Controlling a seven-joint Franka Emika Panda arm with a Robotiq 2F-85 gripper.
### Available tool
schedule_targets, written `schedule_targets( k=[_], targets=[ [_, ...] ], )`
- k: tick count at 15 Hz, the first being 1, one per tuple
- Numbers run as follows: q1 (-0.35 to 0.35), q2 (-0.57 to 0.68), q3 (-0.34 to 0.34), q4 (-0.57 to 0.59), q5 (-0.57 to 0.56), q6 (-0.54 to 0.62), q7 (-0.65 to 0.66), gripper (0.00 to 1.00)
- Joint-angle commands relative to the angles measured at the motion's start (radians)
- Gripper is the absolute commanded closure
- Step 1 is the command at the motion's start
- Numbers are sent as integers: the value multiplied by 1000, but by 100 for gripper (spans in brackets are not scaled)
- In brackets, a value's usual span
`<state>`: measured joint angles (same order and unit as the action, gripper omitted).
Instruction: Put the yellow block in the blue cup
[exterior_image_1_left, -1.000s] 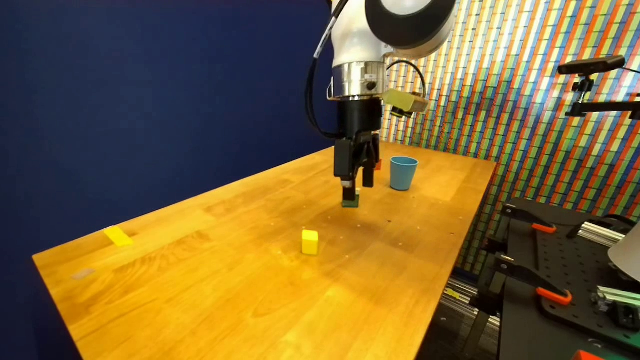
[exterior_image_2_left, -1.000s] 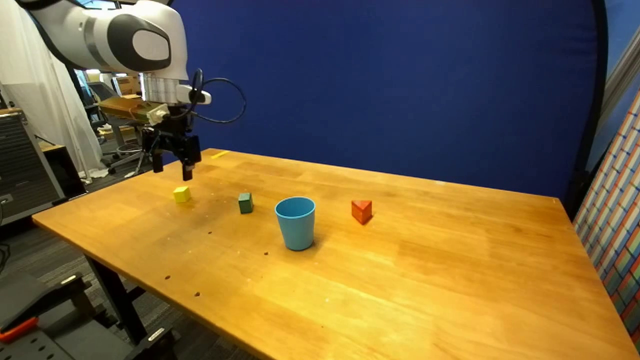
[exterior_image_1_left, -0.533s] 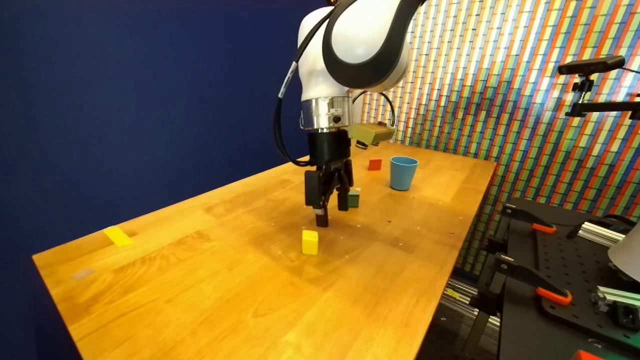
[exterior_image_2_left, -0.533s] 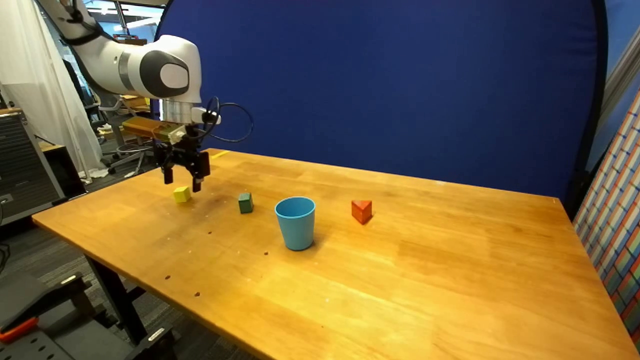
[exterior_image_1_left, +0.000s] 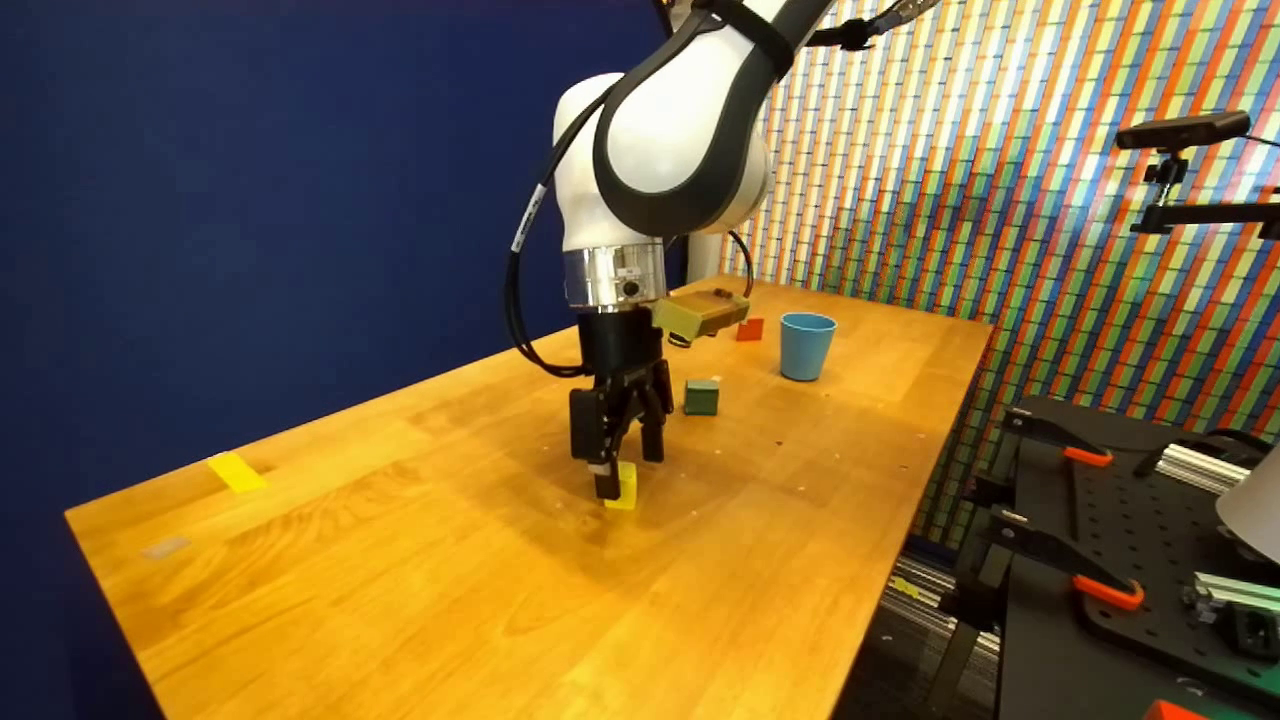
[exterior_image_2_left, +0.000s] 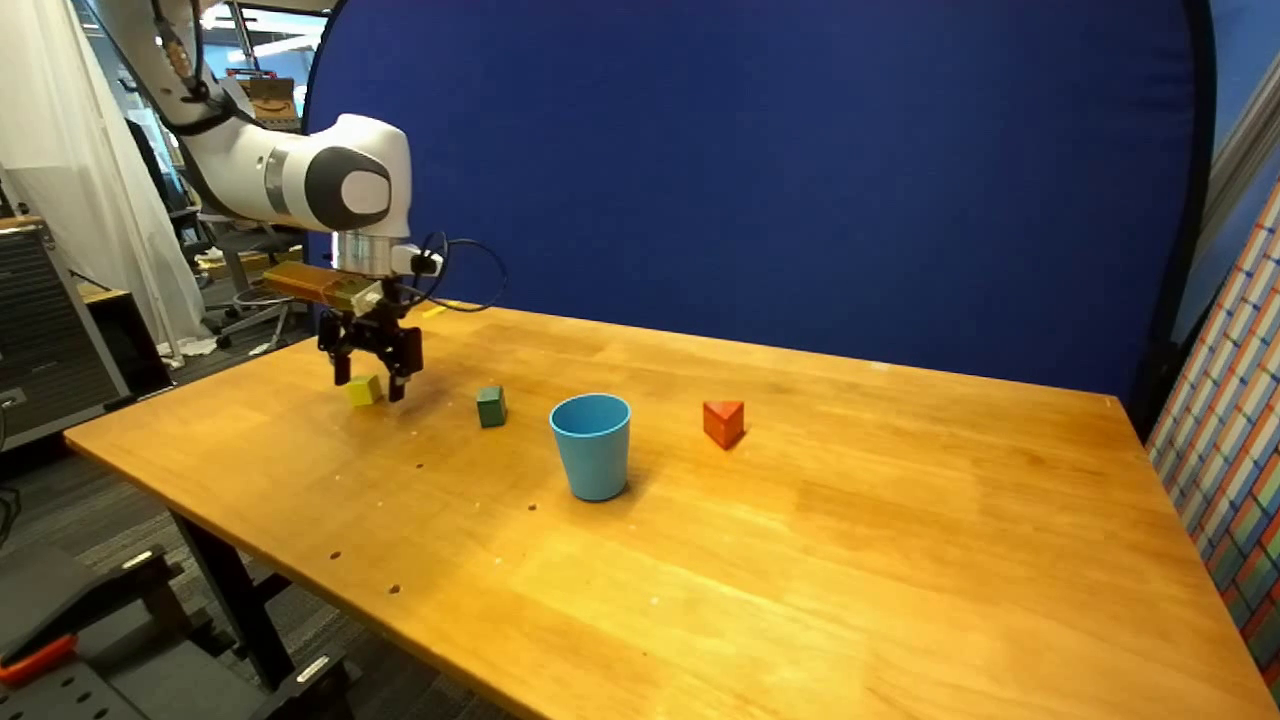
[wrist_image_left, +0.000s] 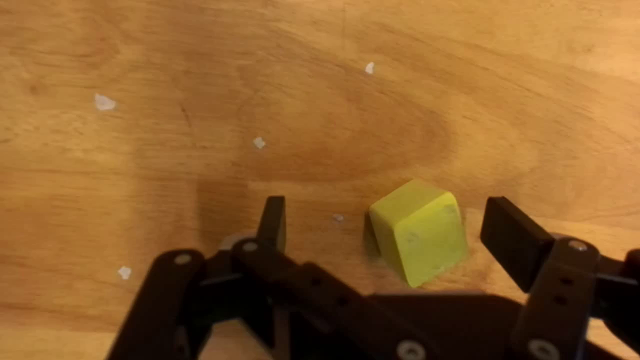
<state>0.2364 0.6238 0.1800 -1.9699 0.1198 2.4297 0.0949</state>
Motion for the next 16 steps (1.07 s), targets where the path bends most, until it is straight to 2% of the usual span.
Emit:
schedule_targets(
  k=[1, 2, 5, 8, 10, 12, 16],
  targets=[
    [15, 47, 2, 68, -14, -7, 0, 25],
    [21, 52, -1, 73, -18, -3, 5, 26],
    [26, 25, -12, 49, -25, -7, 21, 51],
    [3, -76, -36, -65, -14, 7, 54, 73],
    [-6, -182, -86, -169, -27, 23, 111, 87],
    [-5, -253, -146, -231, -57, 31, 179, 83],
    [-38, -424, -260, -343, -175, 23, 306, 83]
  ],
)
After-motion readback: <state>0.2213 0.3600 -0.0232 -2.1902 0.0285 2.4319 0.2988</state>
